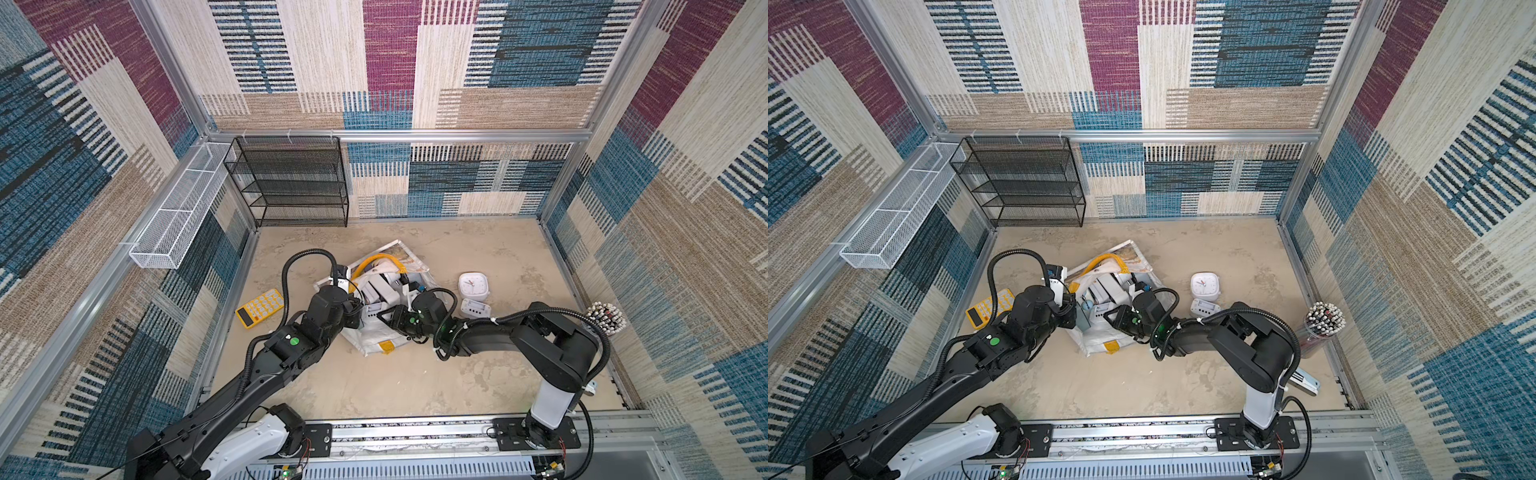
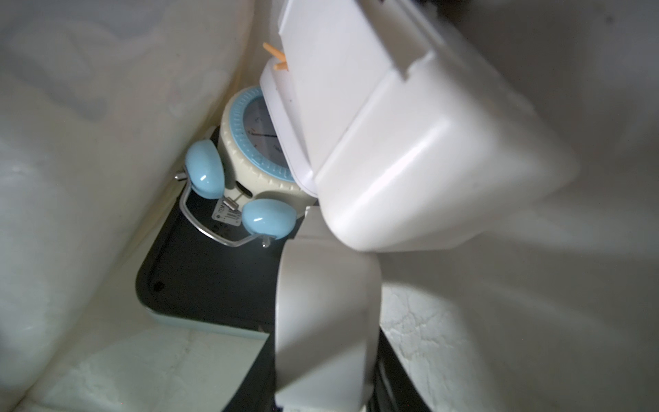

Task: Take the alarm clock out of the canvas bag
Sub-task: Pick up the alarm from the canvas bag.

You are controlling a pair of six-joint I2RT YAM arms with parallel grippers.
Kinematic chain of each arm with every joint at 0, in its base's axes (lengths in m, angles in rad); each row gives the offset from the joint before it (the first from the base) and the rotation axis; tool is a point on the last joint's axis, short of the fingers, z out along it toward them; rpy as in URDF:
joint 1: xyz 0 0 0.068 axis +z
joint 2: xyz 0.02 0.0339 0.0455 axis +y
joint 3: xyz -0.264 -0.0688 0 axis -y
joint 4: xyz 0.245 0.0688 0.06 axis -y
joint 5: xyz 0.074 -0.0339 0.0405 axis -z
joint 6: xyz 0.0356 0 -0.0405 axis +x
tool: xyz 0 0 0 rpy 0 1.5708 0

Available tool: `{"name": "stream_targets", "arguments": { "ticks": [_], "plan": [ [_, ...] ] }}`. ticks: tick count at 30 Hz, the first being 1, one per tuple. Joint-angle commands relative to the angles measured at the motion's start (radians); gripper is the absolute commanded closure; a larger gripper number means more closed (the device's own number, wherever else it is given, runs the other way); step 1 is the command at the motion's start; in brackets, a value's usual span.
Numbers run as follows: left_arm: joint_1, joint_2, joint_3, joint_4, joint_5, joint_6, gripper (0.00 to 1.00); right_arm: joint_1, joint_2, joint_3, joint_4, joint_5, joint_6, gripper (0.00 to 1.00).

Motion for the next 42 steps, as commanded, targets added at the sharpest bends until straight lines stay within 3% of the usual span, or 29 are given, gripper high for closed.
{"name": "stream_targets", "arguments": {
  "ticks": [1,11,42],
  "plan": [
    [0.001,0.004,0.011,-0.024,-0.043,-0.027,1.0,0.001,-0.019,0.0,0.011,0.033,-0.022,0.77],
    [0.001,0.021,0.013,-0.054,-0.093,-0.076,1.0,0.0,-0.104,-0.052,-0.019,0.069,-0.095,0.77],
    [0.001,0.053,0.029,-0.077,-0.12,-0.098,1.0,-0.068,-0.401,-0.357,0.204,0.025,-0.272,0.74]
  ]
}}
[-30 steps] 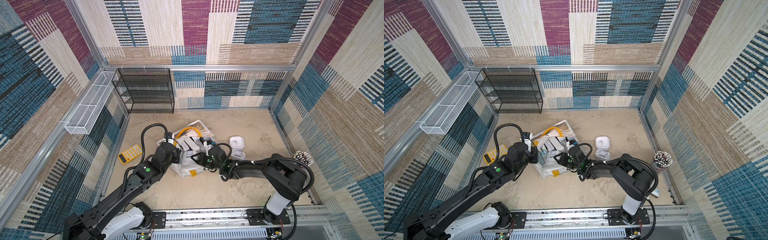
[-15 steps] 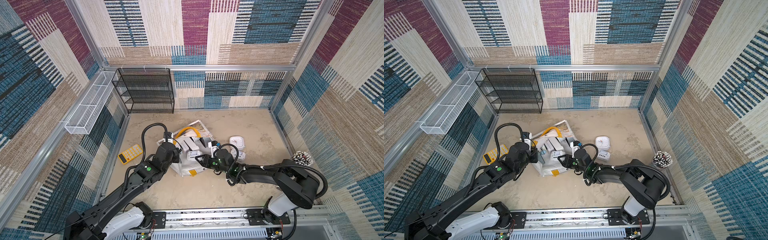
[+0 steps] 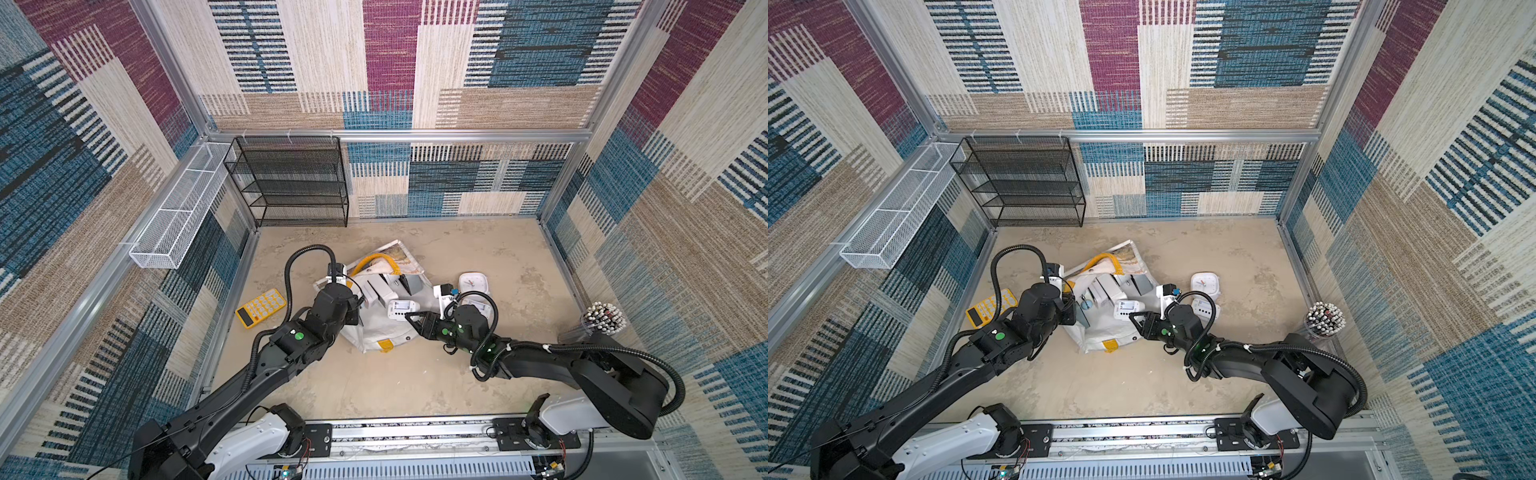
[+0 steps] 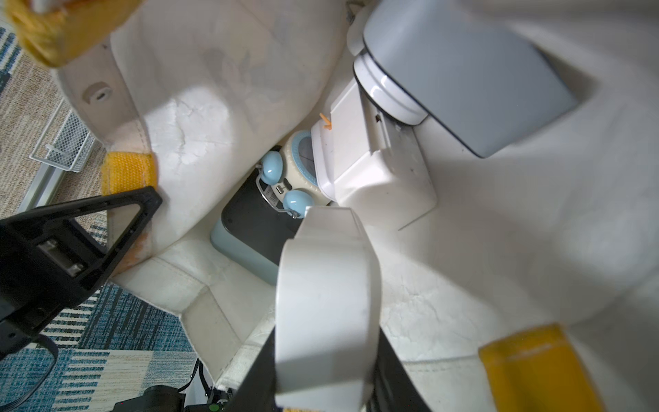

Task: Take the alarm clock out of the canvas bag
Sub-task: Pick up the alarm from the canvas bag, then place the alarm at the center of the board.

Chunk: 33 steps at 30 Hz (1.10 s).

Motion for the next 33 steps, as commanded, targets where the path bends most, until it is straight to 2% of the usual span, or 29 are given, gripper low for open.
{"name": "stream_targets", "arguments": {
  "ticks": [1,8,14,27,33],
  "plan": [
    [0.001,0.007,0.005,-0.044,-0.036,-0.027,1.0,-0.01,-0.035,-0.024,0.086,-0.022,-0.04,0.74],
    [0.001,0.014,0.006,-0.05,-0.048,-0.031,1.0,-0.054,-0.139,-0.111,0.105,-0.026,-0.045,0.72],
    [0.001,0.019,0.011,-0.056,-0.054,-0.031,1.0,-0.092,-0.23,-0.156,0.045,-0.023,-0.07,0.71],
    [0.001,0.02,0.011,-0.059,-0.058,-0.032,1.0,-0.228,-0.477,-0.271,-0.031,-0.036,-0.058,0.7],
    [0.001,0.021,0.011,-0.058,-0.055,-0.032,1.0,-0.301,-0.539,-0.289,-0.076,-0.064,-0.053,0.7]
  ]
}}
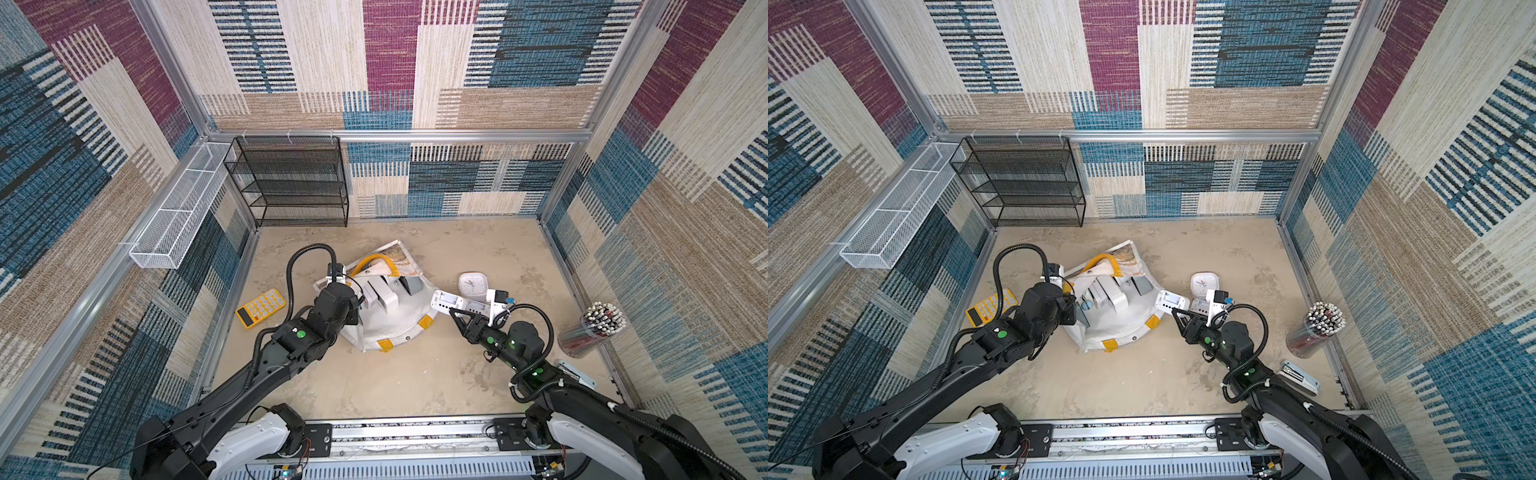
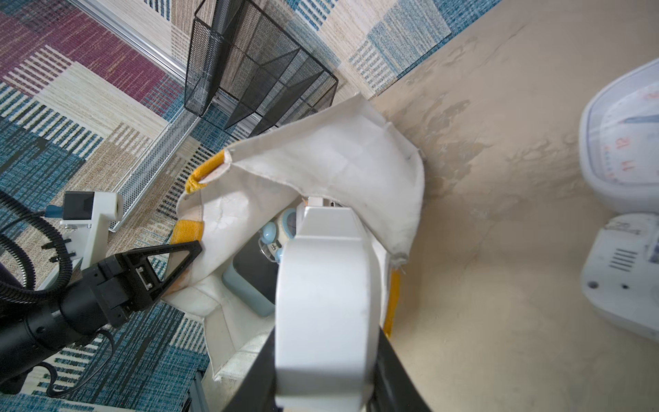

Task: Take the alarm clock out of the canvas bag
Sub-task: Place the alarm at the center of the board.

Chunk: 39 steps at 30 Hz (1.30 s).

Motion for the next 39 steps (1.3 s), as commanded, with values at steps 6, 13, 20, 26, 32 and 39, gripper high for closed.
{"name": "stream_targets", "arguments": {
  "ticks": [6,13,20,26,32,39],
  "plan": [
    [0.001,0.001,0.003,-0.042,-0.032,-0.015,1.0,-0.08,-0.018,-0.002,-0.003,-0.049,0.001,0.71],
    [0.001,-0.002,-0.002,-0.04,-0.035,-0.016,1.0,-0.135,0.004,0.0,0.009,-0.066,-0.003,0.71],
    [0.001,-0.004,-0.006,-0.04,-0.035,-0.016,1.0,-0.172,0.057,0.011,0.052,-0.089,-0.001,0.71],
    [0.001,-0.009,-0.008,-0.04,-0.037,-0.017,1.0,-0.184,0.13,0.041,0.094,-0.12,0.001,0.71],
    [0.001,-0.01,-0.011,-0.042,-0.041,-0.019,1.0,-0.193,0.187,0.068,0.097,-0.093,0.006,0.71],
    [0.001,-0.016,-0.02,-0.04,-0.045,-0.02,1.0,-0.2,0.289,0.122,0.059,-0.043,0.031,0.71]
  ]
}}
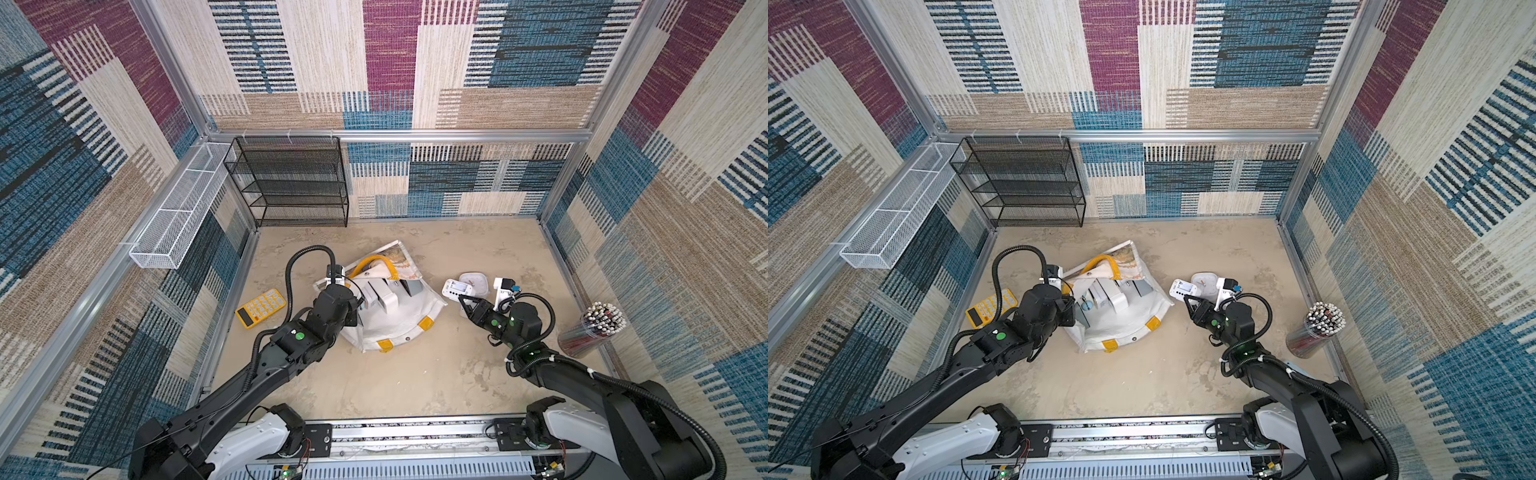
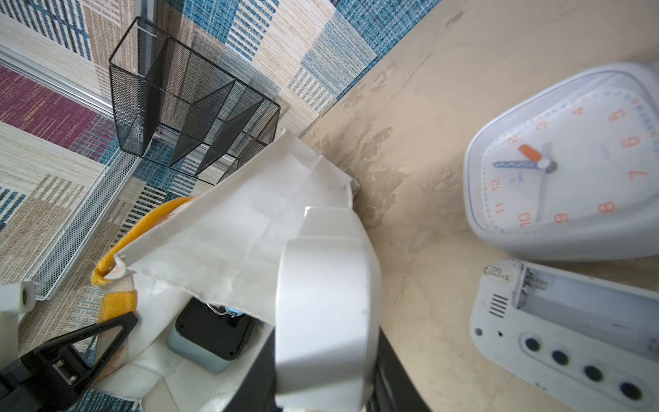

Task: Take the alarm clock out of the canvas bag
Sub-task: Place the alarm at the center of the board.

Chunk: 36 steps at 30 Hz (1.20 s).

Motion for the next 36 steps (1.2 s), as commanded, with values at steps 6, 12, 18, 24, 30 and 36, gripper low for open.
{"name": "stream_targets", "arguments": {
  "ticks": [6,12,18,24,30,36],
  "plan": [
    [0.001,-0.006,-0.012,-0.036,-0.045,-0.022,1.0,-0.003,0.121,0.052,0.049,0.063,0.069,0.71],
    [0.001,-0.007,-0.015,-0.033,-0.05,-0.021,1.0,-0.003,0.196,0.104,0.027,0.089,0.099,0.7],
    [0.001,-0.003,-0.016,-0.028,-0.052,-0.019,1.0,-0.003,0.272,0.159,-0.008,0.105,0.119,0.7],
    [0.001,-0.009,-0.012,-0.034,-0.059,-0.009,1.0,-0.002,0.318,0.202,-0.046,0.11,0.133,0.69],
    [0.002,-0.011,-0.012,-0.032,-0.059,-0.008,1.0,-0.002,0.343,0.228,-0.094,0.118,0.145,0.67],
    [0.003,-0.009,-0.007,-0.03,-0.059,-0.003,1.0,-0.003,0.361,0.232,-0.094,0.097,0.157,0.55]
  ]
}}
